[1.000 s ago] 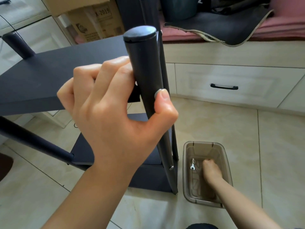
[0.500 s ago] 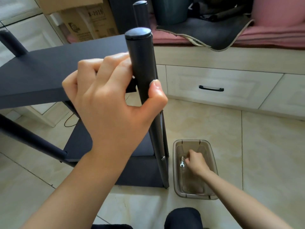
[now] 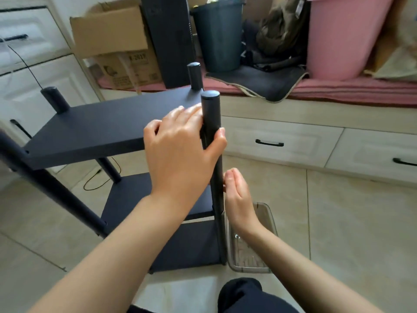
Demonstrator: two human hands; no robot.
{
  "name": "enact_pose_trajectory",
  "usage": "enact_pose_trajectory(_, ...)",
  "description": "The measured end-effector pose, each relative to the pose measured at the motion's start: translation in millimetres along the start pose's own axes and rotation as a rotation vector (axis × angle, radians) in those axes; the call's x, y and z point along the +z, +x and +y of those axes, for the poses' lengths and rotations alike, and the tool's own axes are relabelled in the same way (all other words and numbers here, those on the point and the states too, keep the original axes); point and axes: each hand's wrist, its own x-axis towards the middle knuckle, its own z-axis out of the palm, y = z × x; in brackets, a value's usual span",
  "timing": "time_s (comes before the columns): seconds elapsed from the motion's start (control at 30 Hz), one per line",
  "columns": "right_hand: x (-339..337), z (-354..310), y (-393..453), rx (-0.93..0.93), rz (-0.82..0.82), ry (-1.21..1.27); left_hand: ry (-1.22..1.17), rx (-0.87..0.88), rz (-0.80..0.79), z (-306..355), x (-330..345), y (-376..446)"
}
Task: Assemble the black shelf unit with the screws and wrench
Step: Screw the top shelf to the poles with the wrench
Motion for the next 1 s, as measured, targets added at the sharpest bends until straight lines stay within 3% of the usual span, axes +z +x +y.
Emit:
enact_pose_trajectory(0.2,6.5,-10.8,11.4,0.212,-0.08,0.128,-0.057,0.001,-0.343,-11.6,-27.3,34.6)
enact_pose_trajectory(0.37,13.6,-0.2,15.7,0.232,-0.015,0.16,-0.032,0.025,-0.519,-14.7,-26.7,47.8)
enact_pose_trajectory(0.63,30.8,-14.2,15.7,0.045,0.092,0.18,-0.195,-0.026,-0.419,-33.0,-43.8,55.7)
enact_pose_trajectory(1.0,94.0,-53.3,6.0,-0.072,-0.045,0.089,-0.437,-0.118,-0.236,-127.4,-98.7,41.1)
